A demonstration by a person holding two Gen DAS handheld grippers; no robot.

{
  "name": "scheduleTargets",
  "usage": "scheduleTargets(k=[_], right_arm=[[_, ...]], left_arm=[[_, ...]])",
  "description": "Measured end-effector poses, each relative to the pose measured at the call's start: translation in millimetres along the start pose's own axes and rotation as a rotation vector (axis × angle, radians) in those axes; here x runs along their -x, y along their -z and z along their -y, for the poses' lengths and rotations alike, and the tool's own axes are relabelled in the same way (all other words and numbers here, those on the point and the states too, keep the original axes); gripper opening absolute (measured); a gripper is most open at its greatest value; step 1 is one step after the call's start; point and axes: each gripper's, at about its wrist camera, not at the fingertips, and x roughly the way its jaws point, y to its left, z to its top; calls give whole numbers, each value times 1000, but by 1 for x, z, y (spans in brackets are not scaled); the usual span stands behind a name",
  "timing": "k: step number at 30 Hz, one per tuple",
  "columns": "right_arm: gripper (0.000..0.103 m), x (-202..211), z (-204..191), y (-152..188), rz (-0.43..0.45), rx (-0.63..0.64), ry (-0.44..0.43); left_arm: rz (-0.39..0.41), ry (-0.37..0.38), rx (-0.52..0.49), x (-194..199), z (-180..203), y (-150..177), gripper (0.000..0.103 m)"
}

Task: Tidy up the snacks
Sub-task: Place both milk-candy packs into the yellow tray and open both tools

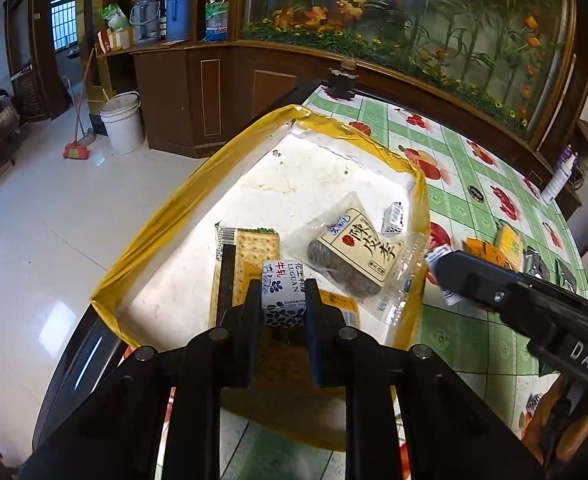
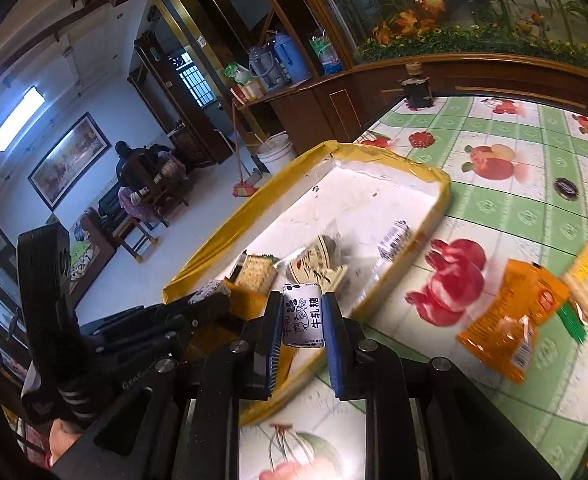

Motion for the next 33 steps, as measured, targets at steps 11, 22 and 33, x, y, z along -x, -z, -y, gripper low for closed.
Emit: scheduleTargets(k=[11,22,33], right_arm=[[19,-36,-11,1,-55,48,29],[23,-50,-9,4,-88,63,60],[38,-27,-3,5,-49,33,66]], left_arm=[[0,-30,-15,-10,-3,0,17],[3,-49,-27,-9,-2,-2,17],[38,-71,-15,8,-2,-4,74]])
